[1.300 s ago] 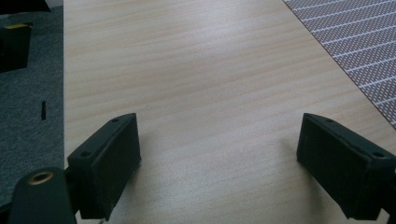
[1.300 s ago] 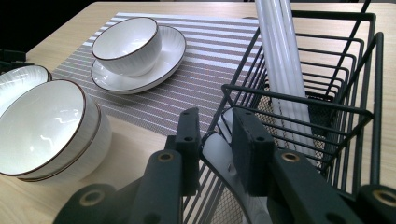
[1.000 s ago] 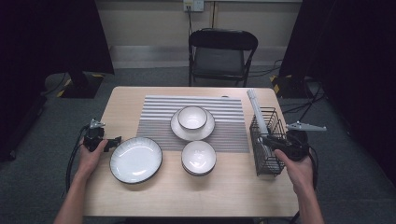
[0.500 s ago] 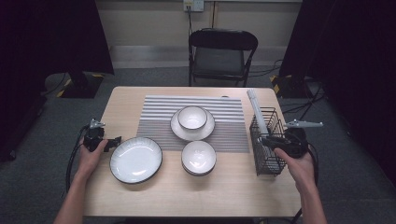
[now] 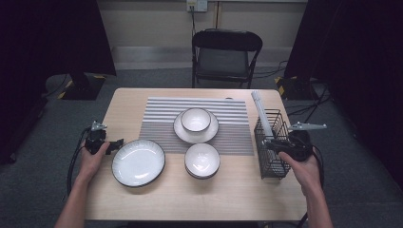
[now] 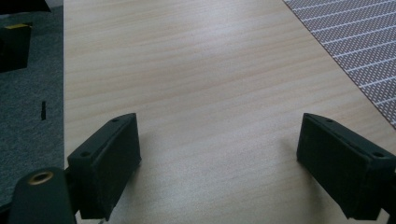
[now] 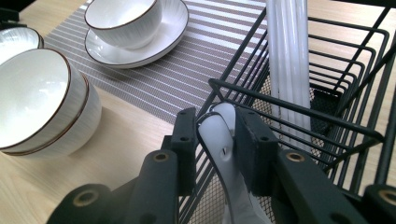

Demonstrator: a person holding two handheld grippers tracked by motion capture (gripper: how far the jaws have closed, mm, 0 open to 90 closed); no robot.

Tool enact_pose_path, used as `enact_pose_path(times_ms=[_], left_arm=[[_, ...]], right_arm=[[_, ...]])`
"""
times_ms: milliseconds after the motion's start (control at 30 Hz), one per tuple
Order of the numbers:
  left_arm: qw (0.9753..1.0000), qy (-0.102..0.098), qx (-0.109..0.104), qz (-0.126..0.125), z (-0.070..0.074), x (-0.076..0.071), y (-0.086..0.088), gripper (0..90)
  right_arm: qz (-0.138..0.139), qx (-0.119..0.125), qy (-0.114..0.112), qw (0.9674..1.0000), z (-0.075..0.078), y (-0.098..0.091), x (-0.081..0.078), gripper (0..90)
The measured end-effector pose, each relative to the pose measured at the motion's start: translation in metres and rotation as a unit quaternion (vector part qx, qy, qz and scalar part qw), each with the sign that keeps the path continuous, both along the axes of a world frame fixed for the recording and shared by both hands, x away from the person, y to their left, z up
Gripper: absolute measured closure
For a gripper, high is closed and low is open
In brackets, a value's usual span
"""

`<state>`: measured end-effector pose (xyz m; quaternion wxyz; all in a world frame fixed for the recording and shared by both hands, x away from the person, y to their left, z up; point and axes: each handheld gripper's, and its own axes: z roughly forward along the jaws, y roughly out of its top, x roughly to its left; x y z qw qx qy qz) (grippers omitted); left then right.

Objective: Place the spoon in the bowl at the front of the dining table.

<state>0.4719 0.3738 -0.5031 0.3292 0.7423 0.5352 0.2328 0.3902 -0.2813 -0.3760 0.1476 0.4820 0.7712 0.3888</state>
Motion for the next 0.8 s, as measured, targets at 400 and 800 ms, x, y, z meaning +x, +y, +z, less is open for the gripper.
enact_pose_path(times_ms=[400, 800], left_arm=[[1.0000, 0.000, 0.001, 0.000, 0.0001, 0.0000, 0.0001, 12.9], [1.0000, 0.000, 0.001, 0.000, 0.0001, 0.0000, 0.0001, 12.9]], right_arm=[[-0.008, -0.019, -0.011, 0.9997, 0.0023, 0.0005, -0.0021, 72.2], [-0.017, -0.036, -0.019, 0.9990, 0.0047, -0.0016, -0.0030, 74.9]])
